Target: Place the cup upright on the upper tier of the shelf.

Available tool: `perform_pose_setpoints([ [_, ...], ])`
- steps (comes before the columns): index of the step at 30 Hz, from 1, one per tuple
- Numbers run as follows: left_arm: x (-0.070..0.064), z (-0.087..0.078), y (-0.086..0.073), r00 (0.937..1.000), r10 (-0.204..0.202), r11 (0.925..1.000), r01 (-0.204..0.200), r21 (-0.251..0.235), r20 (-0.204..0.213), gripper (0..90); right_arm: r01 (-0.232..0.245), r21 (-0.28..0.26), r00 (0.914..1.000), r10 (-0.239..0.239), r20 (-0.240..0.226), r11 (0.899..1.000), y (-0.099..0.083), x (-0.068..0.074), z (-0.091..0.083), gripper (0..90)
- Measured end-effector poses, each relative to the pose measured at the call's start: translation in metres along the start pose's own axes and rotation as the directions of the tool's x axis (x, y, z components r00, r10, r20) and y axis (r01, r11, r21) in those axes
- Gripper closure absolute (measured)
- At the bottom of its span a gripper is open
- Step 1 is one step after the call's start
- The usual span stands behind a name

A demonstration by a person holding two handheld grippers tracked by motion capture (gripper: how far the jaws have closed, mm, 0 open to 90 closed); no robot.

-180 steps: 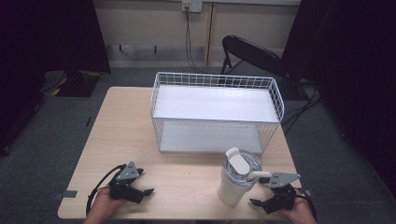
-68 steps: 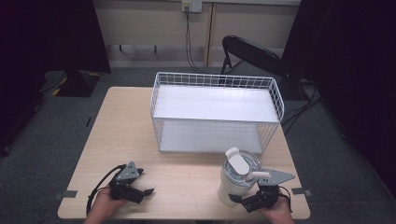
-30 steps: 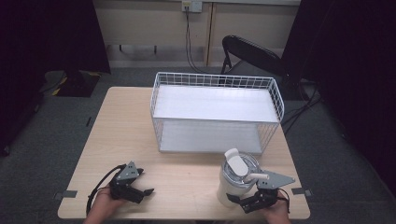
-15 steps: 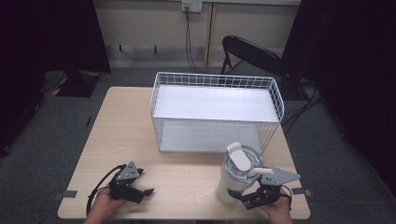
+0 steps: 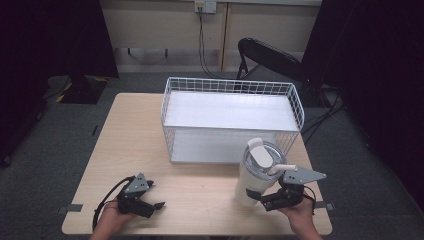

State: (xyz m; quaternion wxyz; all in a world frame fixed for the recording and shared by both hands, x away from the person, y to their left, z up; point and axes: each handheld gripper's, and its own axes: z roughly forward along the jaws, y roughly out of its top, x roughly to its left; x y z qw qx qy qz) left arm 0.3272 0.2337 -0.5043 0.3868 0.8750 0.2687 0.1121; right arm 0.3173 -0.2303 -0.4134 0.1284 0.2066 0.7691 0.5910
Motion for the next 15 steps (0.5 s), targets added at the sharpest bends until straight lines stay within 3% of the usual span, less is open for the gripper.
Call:
perform_pose_setpoints([
  [15,0.000,0.000,0.000,1.0000,0.000,1.0000,0.000,0.000,0.000,12.2,-0.012,0.010,0.9998,0.013,-0.014,1.000,0.020,-0.005,0.007,10.5],
])
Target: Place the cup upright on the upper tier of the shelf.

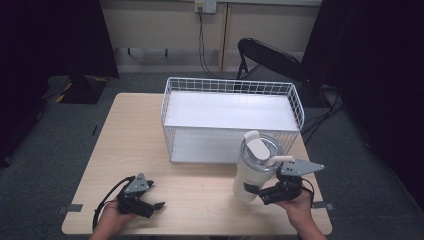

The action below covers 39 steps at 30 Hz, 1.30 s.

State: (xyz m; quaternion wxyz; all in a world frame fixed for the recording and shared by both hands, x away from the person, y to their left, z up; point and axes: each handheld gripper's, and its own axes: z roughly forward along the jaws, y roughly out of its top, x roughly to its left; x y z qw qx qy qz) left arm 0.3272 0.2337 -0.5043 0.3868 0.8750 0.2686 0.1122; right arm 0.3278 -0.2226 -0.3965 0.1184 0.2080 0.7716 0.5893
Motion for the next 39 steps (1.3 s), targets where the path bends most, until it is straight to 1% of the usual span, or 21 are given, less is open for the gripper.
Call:
perform_pose_setpoints([
  [4,0.000,0.000,0.000,1.0000,0.000,1.0000,0.000,-0.001,0.000,12.2,-0.008,-0.005,1.0000,0.008,-0.005,1.000,0.007,-0.003,0.001,10.4],
  [7,0.000,0.000,0.000,1.0000,0.000,1.0000,0.000,0.000,-0.001,12.2,-0.008,-0.008,1.0000,0.008,0.001,1.000,0.012,-0.005,0.000,10.4],
  [10,0.000,0.000,0.000,1.0000,0.000,1.0000,0.000,-0.001,-0.001,12.2,-0.019,-0.008,0.9998,0.019,0.001,1.000,0.017,-0.008,0.000,10.4],
  [13,0.000,0.000,0.000,1.0000,0.000,1.0000,0.000,0.000,0.000,12.2,-0.015,-0.008,0.9999,0.015,0.003,1.000,0.021,-0.010,0.000,10.4],
  [15,0.000,0.000,0.000,1.0000,0.000,1.0000,0.000,0.000,-0.001,12.2,-0.024,-0.007,0.9997,0.024,-0.003,1.000,0.025,-0.012,0.000,10.4],
  [19,0.000,0.000,0.000,1.0000,0.000,1.0000,0.000,0.000,0.000,12.2,-0.015,-0.003,0.9999,0.015,-0.004,1.000,0.032,-0.014,0.001,10.4],
  [22,0.000,0.000,0.000,1.0000,0.000,1.0000,0.000,0.000,-0.001,12.2,-0.023,-0.003,0.9997,0.023,-0.010,1.000,0.036,-0.016,0.002,10.4],
  [25,0.000,0.000,0.000,1.0000,0.000,1.0000,0.000,0.000,-0.001,12.2,-0.014,-0.007,0.9999,0.014,-0.003,1.000,0.042,-0.017,0.002,10.4],
  [28,0.000,0.000,0.000,1.0000,0.000,1.0000,0.000,-0.001,-0.001,12.2,-0.022,-0.015,0.9998,0.021,-0.005,1.000,0.046,-0.019,0.003,10.4],
  [29,0.000,0.000,0.000,1.0000,0.000,1.0000,0.000,-0.001,-0.001,12.2,-0.026,-0.013,0.9996,0.025,-0.010,1.000,0.048,-0.020,0.003,10.4],
  [35,0.000,0.000,0.000,1.0000,0.000,1.0000,0.000,0.000,0.000,12.2,-0.010,-0.004,0.9999,0.010,-0.007,1.000,0.058,-0.022,0.005,10.4],
  [38,0.000,0.000,0.000,1.0000,0.000,1.0000,0.000,-0.001,-0.001,12.2,-0.018,0.003,0.9998,0.018,-0.013,1.000,0.063,-0.023,0.005,10.4],
  [39,0.000,0.000,0.000,1.0000,0.000,1.0000,0.000,0.000,-0.001,12.2,-0.014,0.005,0.9998,0.015,-0.010,1.000,0.065,-0.024,0.005,10.4],
])
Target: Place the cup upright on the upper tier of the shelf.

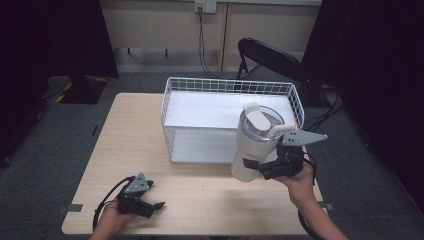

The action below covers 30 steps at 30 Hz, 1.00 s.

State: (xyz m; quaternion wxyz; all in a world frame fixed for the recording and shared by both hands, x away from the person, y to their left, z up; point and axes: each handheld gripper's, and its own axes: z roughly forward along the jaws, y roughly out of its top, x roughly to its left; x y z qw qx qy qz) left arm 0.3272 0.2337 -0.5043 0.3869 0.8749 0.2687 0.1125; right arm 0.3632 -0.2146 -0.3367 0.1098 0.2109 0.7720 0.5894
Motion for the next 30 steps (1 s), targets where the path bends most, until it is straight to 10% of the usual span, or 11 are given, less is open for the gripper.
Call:
perform_pose_setpoints([
  [30,0.000,0.000,0.000,1.0000,0.000,1.0000,0.000,0.000,0.000,12.2,0.018,0.023,0.9998,-0.017,-0.007,1.000,0.048,-0.009,0.004,10.4],
])
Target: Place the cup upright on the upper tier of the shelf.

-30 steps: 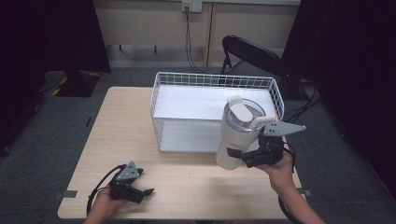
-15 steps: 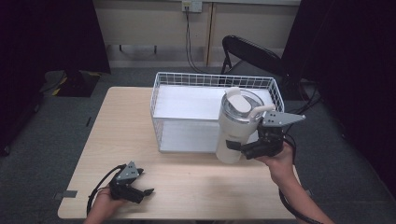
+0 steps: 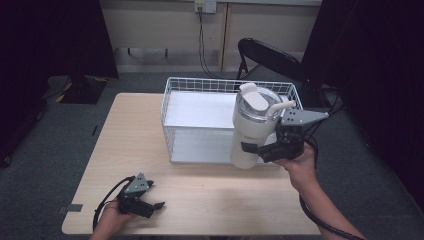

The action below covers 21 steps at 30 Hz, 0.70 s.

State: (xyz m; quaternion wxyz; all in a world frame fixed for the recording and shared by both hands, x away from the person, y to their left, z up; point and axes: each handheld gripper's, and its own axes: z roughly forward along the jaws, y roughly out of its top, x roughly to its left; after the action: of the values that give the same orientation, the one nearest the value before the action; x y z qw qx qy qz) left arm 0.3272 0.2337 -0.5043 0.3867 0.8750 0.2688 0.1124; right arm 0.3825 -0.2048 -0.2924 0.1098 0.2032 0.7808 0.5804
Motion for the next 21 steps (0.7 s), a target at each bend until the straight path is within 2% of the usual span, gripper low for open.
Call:
perform_pose_setpoints([
  [13,0.000,0.000,0.000,1.0000,0.000,1.0000,0.000,0.000,0.000,12.2,-0.012,0.004,0.9999,0.012,-0.005,1.000,0.010,-0.003,0.003,10.4],
  [21,0.000,0.000,0.000,1.0000,0.000,1.0000,0.000,0.000,0.001,12.2,0.002,0.014,1.0000,-0.002,0.001,1.000,0.019,-0.003,0.004,10.5],
])
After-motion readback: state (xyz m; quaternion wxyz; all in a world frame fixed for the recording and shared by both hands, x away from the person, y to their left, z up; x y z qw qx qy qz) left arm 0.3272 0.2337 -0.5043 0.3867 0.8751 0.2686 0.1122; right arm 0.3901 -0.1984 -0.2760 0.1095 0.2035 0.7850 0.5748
